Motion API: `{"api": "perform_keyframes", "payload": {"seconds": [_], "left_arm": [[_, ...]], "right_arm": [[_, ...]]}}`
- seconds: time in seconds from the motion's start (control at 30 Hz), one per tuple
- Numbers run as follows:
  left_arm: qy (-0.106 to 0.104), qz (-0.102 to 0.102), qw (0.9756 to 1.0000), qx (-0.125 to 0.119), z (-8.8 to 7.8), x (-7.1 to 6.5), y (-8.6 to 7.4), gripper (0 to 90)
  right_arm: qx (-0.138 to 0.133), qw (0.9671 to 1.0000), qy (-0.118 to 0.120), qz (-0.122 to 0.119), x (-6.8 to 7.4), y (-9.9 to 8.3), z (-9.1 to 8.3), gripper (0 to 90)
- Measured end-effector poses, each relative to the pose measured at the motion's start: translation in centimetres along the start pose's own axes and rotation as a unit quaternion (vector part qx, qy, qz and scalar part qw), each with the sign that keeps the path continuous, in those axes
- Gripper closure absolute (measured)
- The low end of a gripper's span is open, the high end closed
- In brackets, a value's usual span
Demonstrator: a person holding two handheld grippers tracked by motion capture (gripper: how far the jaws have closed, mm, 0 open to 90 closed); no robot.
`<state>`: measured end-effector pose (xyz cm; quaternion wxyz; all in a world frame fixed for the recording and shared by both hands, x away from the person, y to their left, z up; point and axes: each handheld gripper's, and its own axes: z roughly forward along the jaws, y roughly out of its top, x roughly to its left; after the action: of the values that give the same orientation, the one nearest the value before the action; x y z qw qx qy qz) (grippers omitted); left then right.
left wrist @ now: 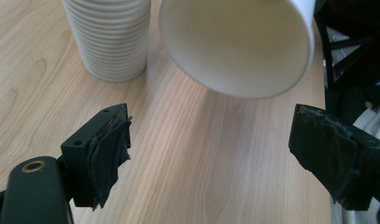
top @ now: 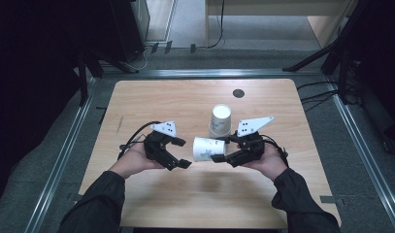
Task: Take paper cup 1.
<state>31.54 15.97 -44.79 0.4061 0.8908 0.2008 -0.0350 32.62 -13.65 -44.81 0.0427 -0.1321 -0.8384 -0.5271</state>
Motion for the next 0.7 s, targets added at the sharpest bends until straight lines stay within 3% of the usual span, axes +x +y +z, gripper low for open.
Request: {"api": "perform_keyframes", "payload": {"seconds": [0.13,0.27,0.43,0.7], "left_arm": [[-0.007,-0.010,0.9995,-0.029,0.31,-0.26,-0.31,12.9],[-0.008,-0.010,0.9992,-0.037,0.63,-0.67,-0.32,12.8],[-0.022,-0.020,0.9964,-0.080,0.56,-0.92,-0.36,12.9],[-0.035,-0.017,0.9953,-0.088,0.93,-0.97,-0.42,12.9]], "right_arm": [[-0.002,1.0000,0.007,0.001,-0.04,-0.10,-0.02,34.8],[-0.007,0.9999,0.014,0.002,-0.02,-0.08,-0.06,34.8],[-0.015,0.9996,0.025,0.004,0.03,-0.01,-0.09,34.8],[-0.014,0.9992,0.038,0.002,0.19,-0.08,0.28,34.8]]}}
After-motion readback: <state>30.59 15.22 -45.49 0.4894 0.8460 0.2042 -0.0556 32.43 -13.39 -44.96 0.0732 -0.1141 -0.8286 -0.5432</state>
